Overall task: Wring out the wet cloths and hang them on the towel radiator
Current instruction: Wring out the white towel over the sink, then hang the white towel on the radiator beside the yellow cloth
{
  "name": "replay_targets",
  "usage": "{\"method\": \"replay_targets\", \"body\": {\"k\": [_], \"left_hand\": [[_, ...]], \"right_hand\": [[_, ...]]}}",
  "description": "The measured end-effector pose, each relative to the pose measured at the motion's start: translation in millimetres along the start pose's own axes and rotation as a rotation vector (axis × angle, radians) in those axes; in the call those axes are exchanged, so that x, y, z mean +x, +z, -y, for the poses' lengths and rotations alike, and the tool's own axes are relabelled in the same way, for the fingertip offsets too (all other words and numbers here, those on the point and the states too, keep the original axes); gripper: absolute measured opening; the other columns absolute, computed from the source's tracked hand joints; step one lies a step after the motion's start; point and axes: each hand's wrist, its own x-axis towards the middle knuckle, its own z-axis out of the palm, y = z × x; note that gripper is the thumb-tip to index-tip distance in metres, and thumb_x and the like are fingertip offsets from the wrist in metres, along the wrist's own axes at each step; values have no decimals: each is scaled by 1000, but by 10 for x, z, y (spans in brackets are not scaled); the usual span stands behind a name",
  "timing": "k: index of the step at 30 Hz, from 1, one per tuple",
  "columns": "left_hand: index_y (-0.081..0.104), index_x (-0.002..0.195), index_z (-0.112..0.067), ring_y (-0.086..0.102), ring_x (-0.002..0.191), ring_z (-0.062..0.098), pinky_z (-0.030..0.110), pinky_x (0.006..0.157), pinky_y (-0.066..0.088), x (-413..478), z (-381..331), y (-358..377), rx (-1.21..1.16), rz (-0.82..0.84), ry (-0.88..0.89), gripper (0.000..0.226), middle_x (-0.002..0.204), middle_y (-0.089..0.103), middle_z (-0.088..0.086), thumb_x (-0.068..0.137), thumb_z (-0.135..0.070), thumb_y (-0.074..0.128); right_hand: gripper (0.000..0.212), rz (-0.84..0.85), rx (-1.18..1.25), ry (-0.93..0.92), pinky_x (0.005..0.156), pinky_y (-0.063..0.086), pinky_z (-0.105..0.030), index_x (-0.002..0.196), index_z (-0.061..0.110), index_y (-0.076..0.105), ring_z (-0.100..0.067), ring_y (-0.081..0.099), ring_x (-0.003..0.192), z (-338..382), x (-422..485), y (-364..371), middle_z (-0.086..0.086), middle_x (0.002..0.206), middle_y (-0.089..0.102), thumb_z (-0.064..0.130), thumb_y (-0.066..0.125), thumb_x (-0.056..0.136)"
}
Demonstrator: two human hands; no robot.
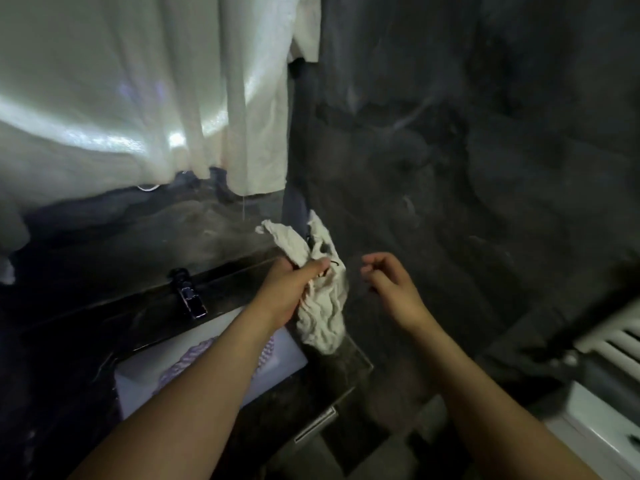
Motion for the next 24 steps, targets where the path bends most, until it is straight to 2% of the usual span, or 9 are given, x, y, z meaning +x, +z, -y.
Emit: {"method": "replay_targets", "body": {"k": [4,7,10,13,16,17,20,21,24], "left_hand": [[71,112,-1,69,105,37,49,98,52,-153,126,358,50,128,-24,21,110,71,25,92,-8,66],[66,122,1,64,114,40,51,102,48,-261,176,551,-19,237,-52,29,120,67,27,95,-11,62],[57,131,4,59,122,41,55,108,43,-377,222,778,-55,306,-102,43,128,62,29,95,-19,61],[59,129,2,58,125,38,52,109,43,-509,271,1026,-39,358,-114,43,131,61,27,95,-24,59],[66,122,-4,60,123,37,47,105,48,-645,322,1312,-11,406,-149,35,129,63,25,97,-26,56],[68,121,-6,60,123,36,49,105,46,-686,347,1444,-14,406,-181,36,129,63,24,99,-30,54],[59,133,-5,58,127,34,50,109,41,-764,437,1775,-41,432,-310,59,133,61,22,101,-51,41],[56,136,-5,56,128,34,50,110,40,-772,479,1860,-52,441,-343,65,135,60,22,100,-56,40],[55,139,-5,55,130,34,49,112,38,-805,665,2112,-45,438,-372,70,138,58,21,96,-60,49]], "right_hand": [[43,46,4,67,74,56,-37,109,22,62,-20,66,86,116,-197,-93,-6,100,70,56,67,84],[25,17,206,148,65,51,-30,107,18,64,-15,64,78,104,-322,-300,2,87,68,40,63,96],[14,54,345,134,61,50,-25,96,8,65,-13,63,69,90,-453,-607,-2,78,66,19,57,100],[10,46,371,162,66,50,-28,91,14,64,-16,61,73,75,-551,-869,-1,78,66,21,60,97],[50,146,328,243,89,55,-45,117,4,62,-33,68,101,67,-713,-1081,-16,109,71,45,70,89],[54,176,338,256,93,55,-46,122,3,60,-34,68,105,69,-804,-1205,-19,117,69,45,70,90],[27,131,445,244,76,59,-35,122,6,56,-24,68,91,6,-1043,-1617,-16,114,64,12,62,97],[26,120,515,227,72,59,-32,121,7,56,-23,67,88,-25,-1119,-1765,-16,110,63,5,59,95],[26,92,686,173,68,55,-32,109,11,61,-25,62,84,-95,-1318,-2202,-16,99,61,5,60,83]]}}
